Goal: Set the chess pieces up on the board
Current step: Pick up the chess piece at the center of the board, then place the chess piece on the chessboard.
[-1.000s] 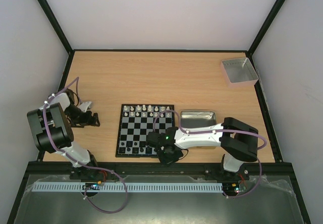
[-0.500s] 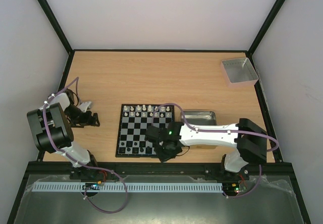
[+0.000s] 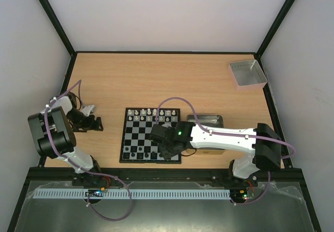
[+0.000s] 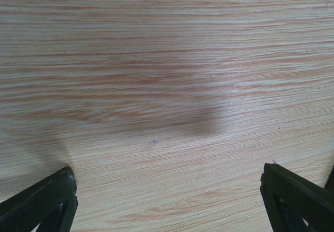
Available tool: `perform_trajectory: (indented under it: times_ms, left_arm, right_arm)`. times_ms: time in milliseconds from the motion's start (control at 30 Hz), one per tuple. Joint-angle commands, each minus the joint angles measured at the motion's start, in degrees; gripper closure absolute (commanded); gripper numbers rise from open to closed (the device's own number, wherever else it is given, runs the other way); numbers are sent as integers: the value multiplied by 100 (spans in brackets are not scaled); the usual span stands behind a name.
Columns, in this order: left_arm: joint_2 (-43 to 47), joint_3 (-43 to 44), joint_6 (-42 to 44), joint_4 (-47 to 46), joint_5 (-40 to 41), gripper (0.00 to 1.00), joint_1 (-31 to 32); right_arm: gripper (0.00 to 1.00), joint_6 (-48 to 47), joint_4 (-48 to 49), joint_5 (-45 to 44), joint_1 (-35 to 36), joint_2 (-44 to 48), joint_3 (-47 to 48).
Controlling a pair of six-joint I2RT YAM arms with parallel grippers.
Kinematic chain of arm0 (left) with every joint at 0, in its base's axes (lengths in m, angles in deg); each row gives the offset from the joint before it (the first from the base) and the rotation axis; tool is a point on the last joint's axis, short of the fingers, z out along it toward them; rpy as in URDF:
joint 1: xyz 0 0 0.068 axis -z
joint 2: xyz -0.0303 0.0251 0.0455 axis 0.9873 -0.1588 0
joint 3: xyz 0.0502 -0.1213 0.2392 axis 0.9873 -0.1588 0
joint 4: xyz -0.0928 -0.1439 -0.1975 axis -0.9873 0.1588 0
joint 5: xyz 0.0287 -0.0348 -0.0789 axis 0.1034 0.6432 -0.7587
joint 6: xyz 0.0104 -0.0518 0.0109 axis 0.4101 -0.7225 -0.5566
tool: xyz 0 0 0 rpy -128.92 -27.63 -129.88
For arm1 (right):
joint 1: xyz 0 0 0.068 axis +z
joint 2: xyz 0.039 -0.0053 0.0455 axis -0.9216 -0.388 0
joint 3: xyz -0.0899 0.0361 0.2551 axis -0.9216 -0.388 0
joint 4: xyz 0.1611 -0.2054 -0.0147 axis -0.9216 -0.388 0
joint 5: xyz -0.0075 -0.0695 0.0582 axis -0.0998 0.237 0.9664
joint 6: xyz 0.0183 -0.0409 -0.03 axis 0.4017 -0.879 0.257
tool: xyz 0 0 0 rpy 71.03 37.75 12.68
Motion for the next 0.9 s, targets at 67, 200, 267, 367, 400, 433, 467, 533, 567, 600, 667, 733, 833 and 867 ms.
perform_trajectory:
  times_ms: [67,200,267,367,400,433,467,533,567,600,667,733,833,867]
  left_arm:
    - [-87,-52,-40,89,48,4,-38]
    - [-82,-54,-49,88,59,4,-34]
    - [-79,-51,-62,84,78,4,-34]
    - [-72,-54,-66,77,79,4,-32]
    - [-86,-53,-66,84,79,4,-31]
    - [-98,-52,-66,80,85,4,-32]
    - [-96,-54,-66,85,87,4,-38]
    - [-101,-57,-77,84,94,4,-35]
    - [-101,-59,-74,85,91,4,-36]
    - [-101,-56,-69,79,88,4,-24]
    - [-130,-53,-67,85,79,4,-22]
    - [-156,-59,-62,93,71,4,-29]
    - [-183,-59,-53,90,62,4,-27]
    - [-192,-51,-49,98,61,4,-24]
  right_arm:
    - [98,144,722,-2072,-72,-49,-148]
    - [98,113,1655,-2563,-190,77,-491]
    - [98,66,2210,-2764,-217,236,-756]
    - [98,-27,3174,-2968,-252,523,-1294]
    - [98,-106,3613,-3002,-252,642,-1547]
    - [98,-131,3956,-3111,-249,769,-1777]
    - [98,-196,4355,-3154,-252,932,-2018]
    - [98,-398,5092,-3128,-252,1135,-2492]
    - [98,-457,5450,-3100,-263,1175,-2657]
    - [98,-488,5594,-3031,-298,1166,-2753]
    - [98,-546,5812,-2698,-419,1038,-2884]
    - [98,-594,6103,-2393,-497,914,-3032]
    - [98,-659,6552,-2102,-607,725,-3248]
    - [98,-689,6639,-2032,-645,627,-3277]
